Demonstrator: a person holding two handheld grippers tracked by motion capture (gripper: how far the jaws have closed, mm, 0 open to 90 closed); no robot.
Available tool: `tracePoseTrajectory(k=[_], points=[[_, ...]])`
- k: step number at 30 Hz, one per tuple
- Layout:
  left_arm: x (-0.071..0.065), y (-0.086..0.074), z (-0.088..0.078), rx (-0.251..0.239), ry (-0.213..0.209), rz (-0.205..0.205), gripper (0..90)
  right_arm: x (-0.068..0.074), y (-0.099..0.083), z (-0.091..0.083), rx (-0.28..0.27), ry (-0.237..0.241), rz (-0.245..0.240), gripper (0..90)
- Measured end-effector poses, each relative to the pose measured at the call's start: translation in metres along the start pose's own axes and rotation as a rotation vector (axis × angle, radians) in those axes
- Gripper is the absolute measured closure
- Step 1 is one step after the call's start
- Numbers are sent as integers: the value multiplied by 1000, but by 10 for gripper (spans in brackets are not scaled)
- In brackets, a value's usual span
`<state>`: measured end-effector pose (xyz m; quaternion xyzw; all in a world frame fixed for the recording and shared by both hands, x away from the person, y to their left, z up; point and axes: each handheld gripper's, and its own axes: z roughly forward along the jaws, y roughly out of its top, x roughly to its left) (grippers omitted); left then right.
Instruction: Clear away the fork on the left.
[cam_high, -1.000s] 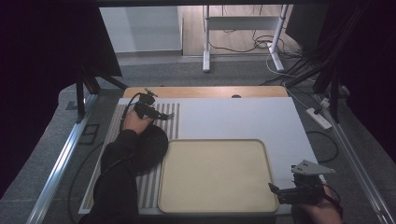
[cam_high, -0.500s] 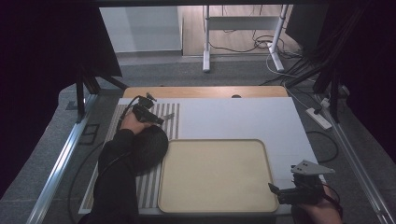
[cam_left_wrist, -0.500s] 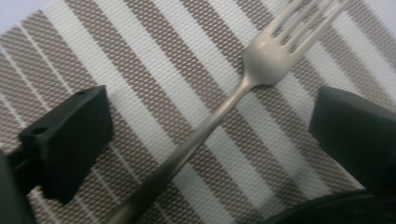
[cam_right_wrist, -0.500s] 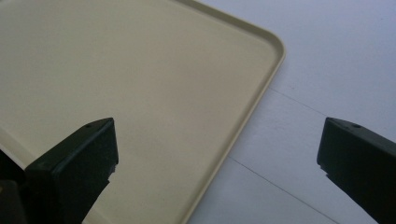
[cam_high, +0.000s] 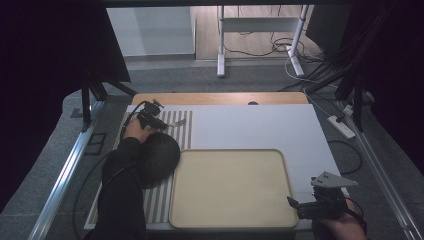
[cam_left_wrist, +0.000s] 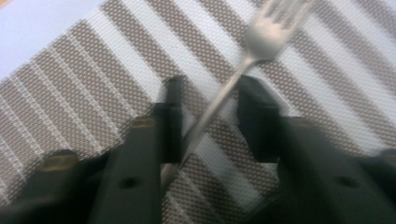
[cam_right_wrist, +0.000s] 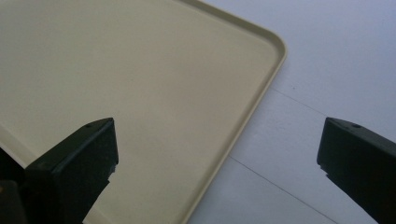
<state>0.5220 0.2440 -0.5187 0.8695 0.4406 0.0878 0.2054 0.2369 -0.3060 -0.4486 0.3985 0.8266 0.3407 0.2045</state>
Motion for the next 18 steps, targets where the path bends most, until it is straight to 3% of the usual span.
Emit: tracePoseTrajectory(k=[5, 7, 12, 14, 16, 18], points=[[-2, -2, -2, 8, -11, 75, 774, 0, 0, 0, 2, 2, -4, 0], [-7, -4, -4, 21, 32, 131, 838, 0, 0, 0, 1, 2, -3, 0], [-10, -6, -4, 17, 54, 148, 860, 0, 0, 0, 2, 1, -6, 0], [-11, -6, -6, 28, 89, 172, 860, 0, 0, 0, 3, 2, -5, 0], [-9, -6, -9, 25, 100, 174, 860, 0, 0, 0, 1, 2, -4, 0], [-7, -5, -15, 26, 140, 176, 860, 0, 0, 0, 1, 2, -3, 0]])
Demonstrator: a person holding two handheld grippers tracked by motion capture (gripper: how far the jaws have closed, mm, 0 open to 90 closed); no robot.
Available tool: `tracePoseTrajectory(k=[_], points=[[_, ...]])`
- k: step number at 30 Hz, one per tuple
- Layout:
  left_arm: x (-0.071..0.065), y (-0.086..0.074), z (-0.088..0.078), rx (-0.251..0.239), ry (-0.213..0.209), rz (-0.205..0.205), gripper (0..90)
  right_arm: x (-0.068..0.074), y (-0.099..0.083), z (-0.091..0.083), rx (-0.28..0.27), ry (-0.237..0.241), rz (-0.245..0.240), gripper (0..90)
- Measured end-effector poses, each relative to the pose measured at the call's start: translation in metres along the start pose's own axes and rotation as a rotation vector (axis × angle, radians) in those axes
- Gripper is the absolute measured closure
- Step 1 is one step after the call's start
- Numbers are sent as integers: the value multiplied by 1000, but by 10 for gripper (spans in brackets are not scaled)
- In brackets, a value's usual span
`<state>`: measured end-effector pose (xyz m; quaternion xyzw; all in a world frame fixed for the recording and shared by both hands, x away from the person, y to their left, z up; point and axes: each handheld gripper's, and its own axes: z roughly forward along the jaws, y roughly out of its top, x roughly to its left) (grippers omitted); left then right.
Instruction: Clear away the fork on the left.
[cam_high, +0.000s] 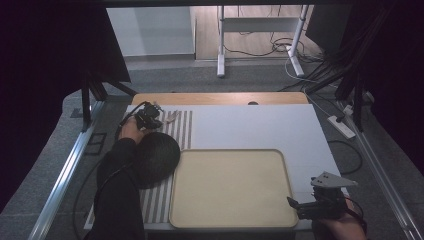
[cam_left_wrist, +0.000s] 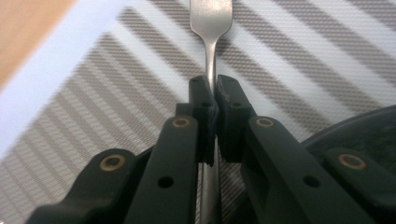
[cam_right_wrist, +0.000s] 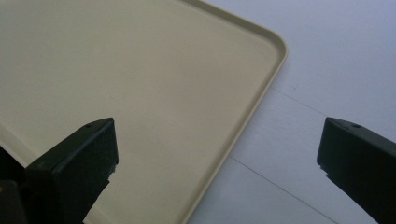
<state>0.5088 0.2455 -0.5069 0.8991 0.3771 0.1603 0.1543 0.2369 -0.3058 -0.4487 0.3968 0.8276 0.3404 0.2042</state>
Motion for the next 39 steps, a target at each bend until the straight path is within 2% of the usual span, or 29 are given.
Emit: tracePoseTrajectory(k=[2, 3, 4, 5, 6, 8, 11, 12, 13, 17, 18, 24, 27, 39], points=[[2, 0, -5, 32, 49, 9, 860, 0, 0, 0, 0, 0, 0, 0], [5, -1, -9, 70, 78, 16, 860, 0, 0, 0, 3, -1, -2, 0], [5, -1, -9, 70, 78, 16, 860, 0, 0, 0, 3, -1, -2, 0], [6, -1, -12, 84, 99, 19, 860, 0, 0, 0, 3, -1, -3, 0], [11, -4, -18, 97, 104, 15, 860, 0, 0, 0, 3, -1, -3, 0], [13, -6, -22, 99, 102, 10, 860, 0, 0, 0, 4, -1, -3, 0], [14, -11, -30, 99, 55, -20, 860, 1, 0, 0, 3, -1, -4, 0], [13, -13, -34, 99, 18, -46, 859, 1, 0, 0, 3, -2, -4, 0], [13, -13, -34, 99, 18, -46, 859, 1, 0, 0, 3, -2, -4, 0], [5, -19, -39, 101, -37, -92, 859, 1, 0, 0, 4, -3, -10, 0], [5, -19, -39, 101, -37, -92, 859, 1, 0, 0, 4, -3, -10, 0], [-9, -28, -43, 39, -108, -130, 859, 1, 0, 0, 5, -3, -10, 0], [-21, -31, -46, 12, -142, -135, 859, 1, 0, 0, 6, -5, -11, 0], [-50, -36, -54, -8, -197, -136, 859, 2, 1, 0, 8, -6, -14, 0]])
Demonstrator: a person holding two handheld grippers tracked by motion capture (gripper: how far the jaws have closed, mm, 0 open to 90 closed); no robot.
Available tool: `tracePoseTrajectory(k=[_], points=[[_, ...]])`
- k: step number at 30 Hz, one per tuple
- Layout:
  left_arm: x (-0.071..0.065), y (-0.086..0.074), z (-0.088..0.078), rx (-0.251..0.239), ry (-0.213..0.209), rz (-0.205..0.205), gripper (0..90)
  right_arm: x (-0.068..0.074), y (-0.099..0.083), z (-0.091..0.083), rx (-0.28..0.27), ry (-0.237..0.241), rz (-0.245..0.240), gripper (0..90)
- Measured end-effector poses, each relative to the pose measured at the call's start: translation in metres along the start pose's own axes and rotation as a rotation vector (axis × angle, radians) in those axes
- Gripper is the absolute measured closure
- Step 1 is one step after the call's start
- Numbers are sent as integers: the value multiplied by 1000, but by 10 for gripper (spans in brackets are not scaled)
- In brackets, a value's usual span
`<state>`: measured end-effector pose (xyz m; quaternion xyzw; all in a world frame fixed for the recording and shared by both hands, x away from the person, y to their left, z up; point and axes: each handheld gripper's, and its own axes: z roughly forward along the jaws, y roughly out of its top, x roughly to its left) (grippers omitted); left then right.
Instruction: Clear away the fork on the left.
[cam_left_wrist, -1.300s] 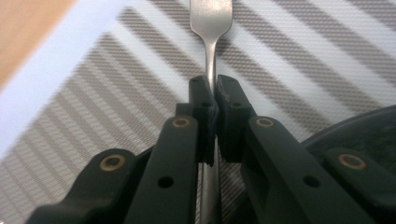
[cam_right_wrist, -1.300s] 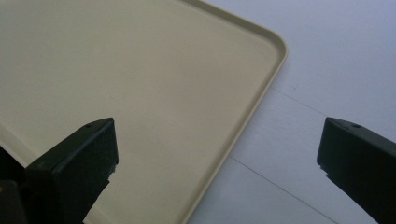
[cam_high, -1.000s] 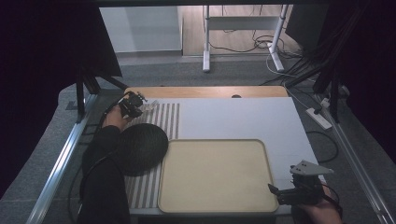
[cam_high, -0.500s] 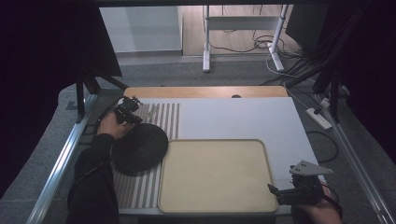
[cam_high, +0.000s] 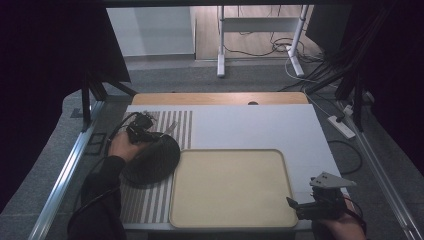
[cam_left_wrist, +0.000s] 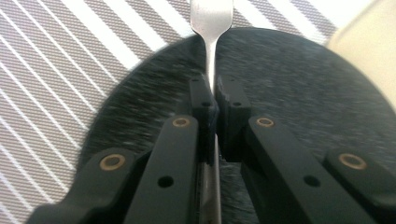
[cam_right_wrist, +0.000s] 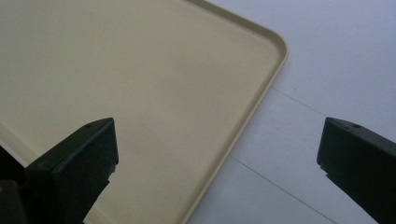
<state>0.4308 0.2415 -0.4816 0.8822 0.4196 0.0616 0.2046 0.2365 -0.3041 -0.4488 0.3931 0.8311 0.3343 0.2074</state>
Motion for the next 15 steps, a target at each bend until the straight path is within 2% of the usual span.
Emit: tracePoseTrajectory(k=[6, 7, 15], points=[[-19, -9, -5, -22, -23, -10, 859, 0, 0, 0, -3, 1, -3, 0], [-19, -9, -5, -22, -23, -10, 858, 0, 0, 0, -3, 1, -3, 0], [-45, -11, -10, -25, -43, 1, 858, 1, 0, 0, -1, 0, -7, 0]])
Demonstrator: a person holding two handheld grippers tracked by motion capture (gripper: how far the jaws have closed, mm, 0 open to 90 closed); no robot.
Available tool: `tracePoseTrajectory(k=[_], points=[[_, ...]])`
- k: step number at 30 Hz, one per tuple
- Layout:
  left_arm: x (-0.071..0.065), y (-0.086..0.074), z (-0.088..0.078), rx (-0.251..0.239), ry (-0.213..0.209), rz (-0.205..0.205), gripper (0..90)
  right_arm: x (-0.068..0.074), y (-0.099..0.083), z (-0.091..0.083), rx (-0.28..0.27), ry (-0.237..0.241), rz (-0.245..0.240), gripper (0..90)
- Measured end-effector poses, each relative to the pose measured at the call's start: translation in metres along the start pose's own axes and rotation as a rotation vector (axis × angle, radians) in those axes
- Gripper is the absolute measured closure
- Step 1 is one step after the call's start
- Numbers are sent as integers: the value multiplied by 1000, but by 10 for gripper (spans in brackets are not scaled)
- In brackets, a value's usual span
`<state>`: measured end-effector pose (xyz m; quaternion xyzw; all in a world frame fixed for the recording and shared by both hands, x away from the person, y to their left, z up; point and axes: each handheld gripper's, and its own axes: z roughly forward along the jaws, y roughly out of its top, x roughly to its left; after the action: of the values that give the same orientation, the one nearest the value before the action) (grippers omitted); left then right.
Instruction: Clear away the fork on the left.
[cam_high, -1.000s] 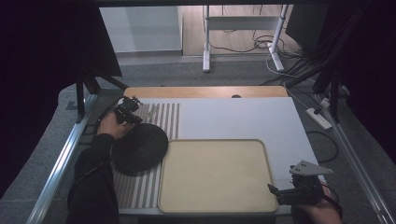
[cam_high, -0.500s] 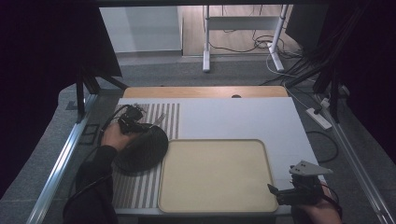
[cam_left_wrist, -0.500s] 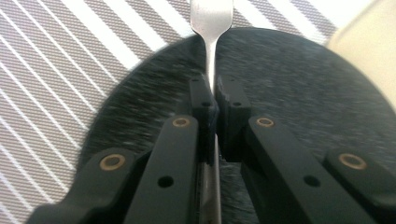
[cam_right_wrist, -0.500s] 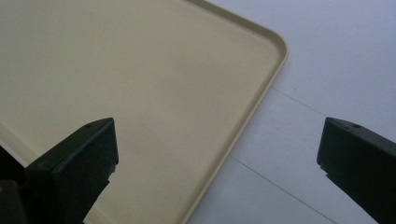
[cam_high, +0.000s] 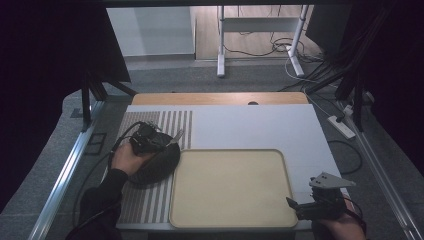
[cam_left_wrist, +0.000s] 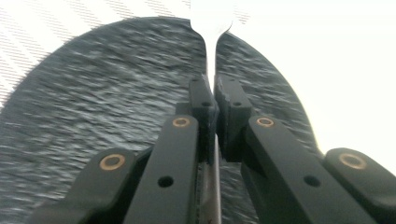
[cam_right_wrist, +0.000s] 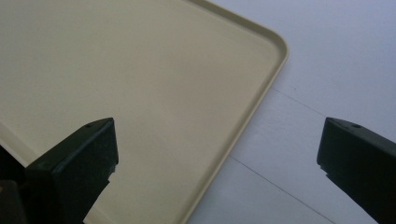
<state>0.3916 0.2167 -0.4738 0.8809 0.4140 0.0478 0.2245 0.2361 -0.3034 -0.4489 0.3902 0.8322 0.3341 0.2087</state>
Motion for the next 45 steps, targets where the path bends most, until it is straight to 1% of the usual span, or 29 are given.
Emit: tracePoseTrajectory(k=[1, 2, 5, 7, 11, 16, 17, 18, 20, 22, 23, 24, 25, 26, 27, 28, 29, 30, 31, 32, 33, 34, 36, 39, 40, 41, 43, 45], points=[[-7, -1, 0, 5, -3, 4, 858, 0, 0, 0, 1, 0, 1, 0], [-7, -1, 0, 5, -3, 4, 858, 0, 0, 0, 1, 0, 0, 0], [-15, -4, 0, 2, -15, 14, 858, 0, 0, 0, 0, -1, 0, 0], [-23, -6, 0, 6, -14, 15, 858, 0, 0, 0, 0, -1, -1, 0], [-32, -8, 0, 3, -24, 8, 858, 0, 0, 0, 0, -2, -4, 0], [-48, -10, -1, 1, -36, 14, 858, 1, 0, 0, 0, -2, -7, 0], [-54, -11, -2, -1, -37, 7, 858, 1, 0, 0, 0, -2, -10, 0], [-54, -11, -2, -1, -37, 7, 857, 1, 0, 0, 0, -2, -10, 0], [-60, -12, -2, -5, -51, 6, 858, 1, 0, 0, 2, -1, -10, 0], [-67, -12, -1, 1, -48, 4, 858, 1, 0, 0, 3, -2, -14, 0], [-70, -12, 0, 4, -54, 8, 858, 2, 0, 0, 6, -3, -17, 0], [-75, -12, 2, 10, -58, 3, 858, 2, 1, 0, 6, -3, -21, 0], [-75, -12, 2, 10, -58, 3, 858, 2, 1, 0, 6, -3, -21, 0], [-79, -12, 3, 11, -60, 4, 858, 2, 1, 1, 7, -4, -22, 0], [-85, -11, 5, 18, -75, 4, 858, 2, 1, 1, 7, -4, -24, 0], [-85, -11, 5, 18, -75, 4, 858, 2, 1, 1, 7, -4, -24, 0], [-89, -11, 7, 21, -75, 2, 858, 2, 1, 1, 8, -3, -23, 0], [-96, -9, 9, 27, -80, 11, 858, 2, 1, 1, 7, -2, -23, 0], [-96, -9, 9, 27, -80, 11, 858, 2, 1, 1, 7, -2, -23, 0], [-104, -7, 12, 33, -86, 7, 858, 2, 1, 1, 8, -2, -21, 0], [-108, -5, 14, 39, -86, 12, 858, 2, 1, 1, 8, -2, -23, 0], [-108, -5, 14, 39, -86, 12, 858, 2, 1, 1, 7, -2, -24, 0], [-116, -2, 18, 48, -79, 20, 857, 2, 1, 1, 7, -3, -26, 0], [-126, 3, 22, 49, -95, 26, 857, 2, 1, 1, 8, -3, -27, 0], [-132, 6, 24, 48, -96, 30, 858, 2, 1, 1, 9, -3, -27, 0], [-132, 6, 24, 48, -96, 30, 858, 2, 1, 1, 9, -3, -27, 0], [-138, 9, 29, 55, -98, 38, 857, 2, 1, 1, 10, -2, -29, 0], [-142, 10, 34, 59, -91, 36, 857, 3, 1, 1, 12, -3, -31, 0]])
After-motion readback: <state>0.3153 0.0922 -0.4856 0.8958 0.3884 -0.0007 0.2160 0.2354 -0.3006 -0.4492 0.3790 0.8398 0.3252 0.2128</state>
